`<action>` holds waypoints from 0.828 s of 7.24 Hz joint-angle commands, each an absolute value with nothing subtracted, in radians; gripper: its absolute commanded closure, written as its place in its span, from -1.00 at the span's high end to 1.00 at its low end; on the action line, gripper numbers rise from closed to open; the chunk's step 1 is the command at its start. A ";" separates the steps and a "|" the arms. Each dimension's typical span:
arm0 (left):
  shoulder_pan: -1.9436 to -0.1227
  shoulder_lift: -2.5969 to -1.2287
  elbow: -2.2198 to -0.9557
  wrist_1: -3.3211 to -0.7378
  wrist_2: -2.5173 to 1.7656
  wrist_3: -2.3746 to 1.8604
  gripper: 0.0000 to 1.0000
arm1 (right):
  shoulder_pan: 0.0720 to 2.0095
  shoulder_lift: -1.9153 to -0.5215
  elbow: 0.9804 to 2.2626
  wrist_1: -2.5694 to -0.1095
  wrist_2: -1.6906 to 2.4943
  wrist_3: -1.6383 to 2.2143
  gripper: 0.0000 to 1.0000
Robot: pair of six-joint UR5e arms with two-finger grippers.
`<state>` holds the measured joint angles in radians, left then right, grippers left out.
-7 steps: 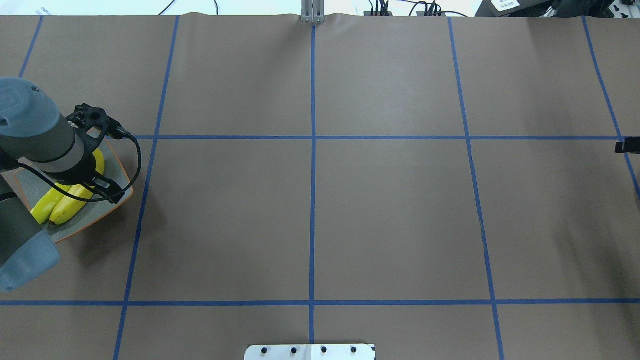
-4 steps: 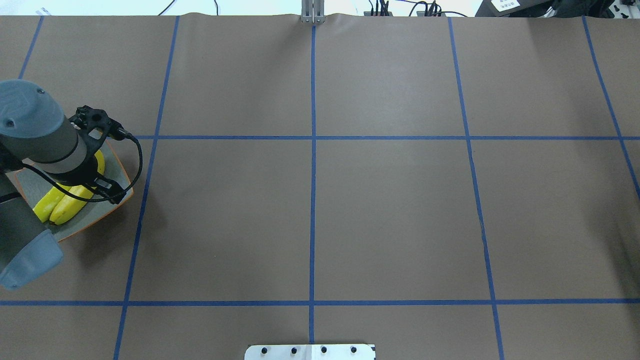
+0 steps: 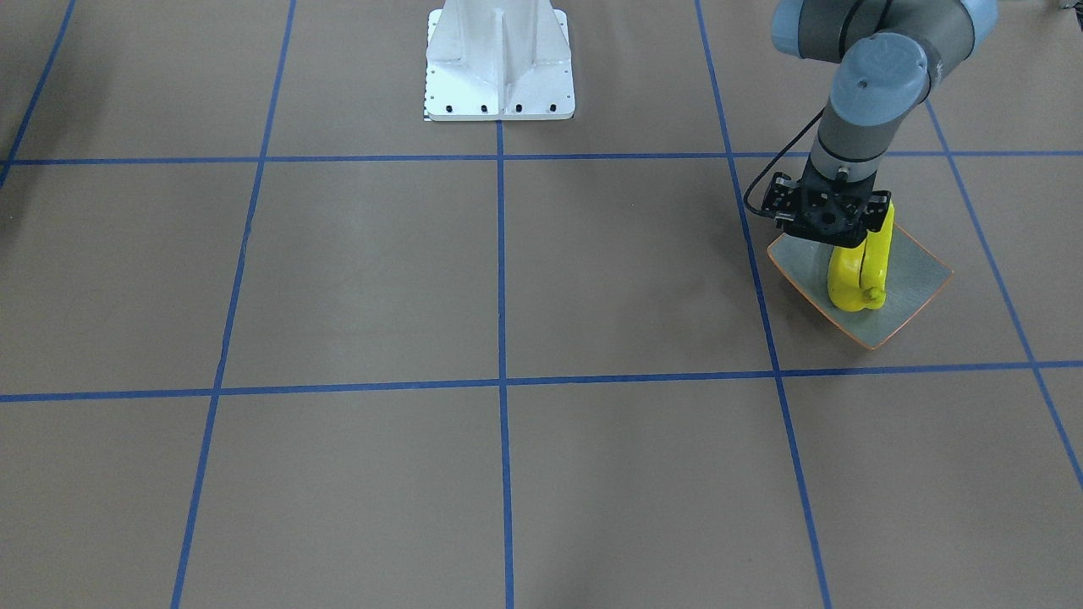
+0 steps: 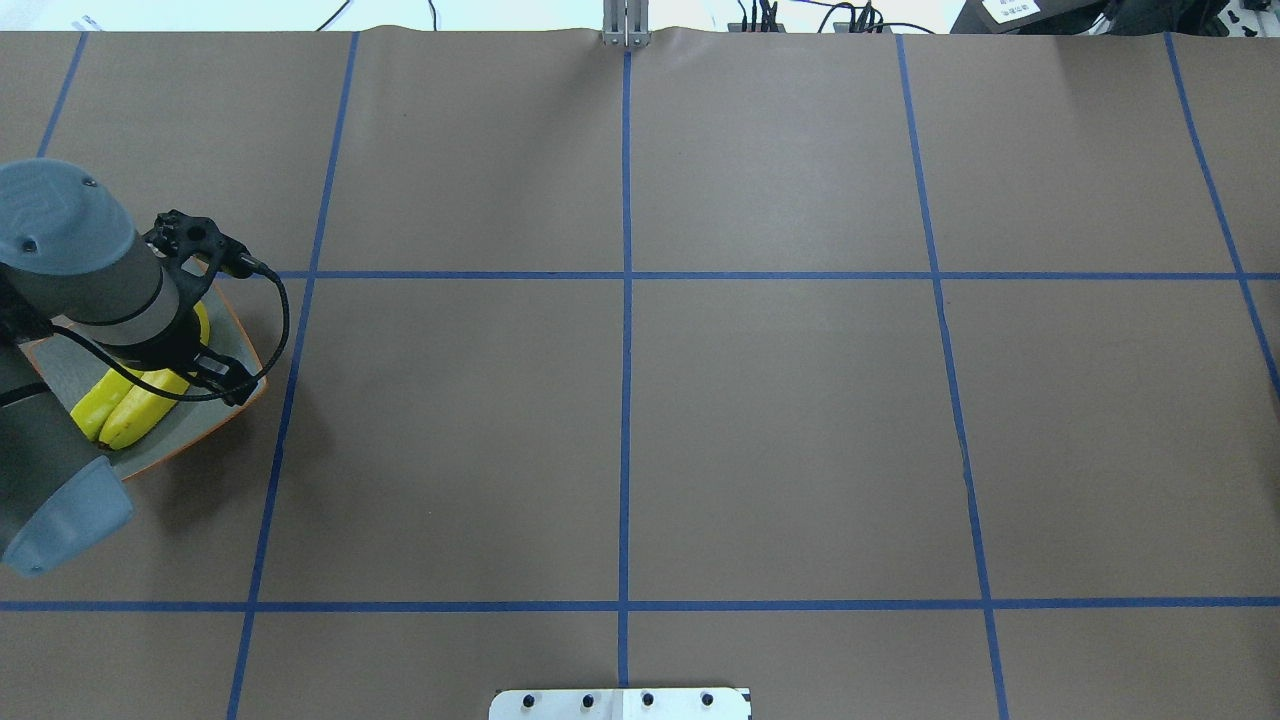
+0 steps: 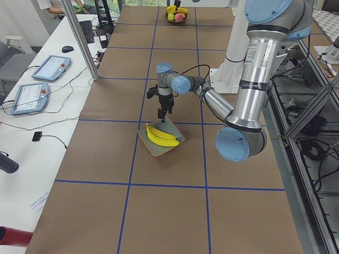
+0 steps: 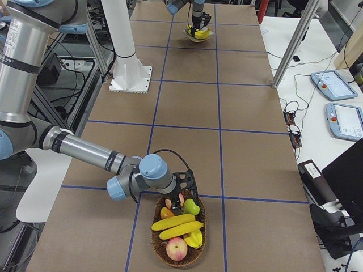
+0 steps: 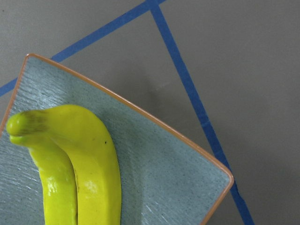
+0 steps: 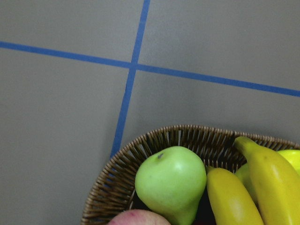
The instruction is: Transfer all bananas from basket to plate
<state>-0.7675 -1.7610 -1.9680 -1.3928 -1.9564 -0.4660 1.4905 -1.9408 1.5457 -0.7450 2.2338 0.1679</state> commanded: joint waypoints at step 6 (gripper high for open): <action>-0.767 -1.764 -1.968 -1.391 -1.954 -0.474 0.99 | 1.525 -1.957 1.385 -0.673 2.235 0.146 0.85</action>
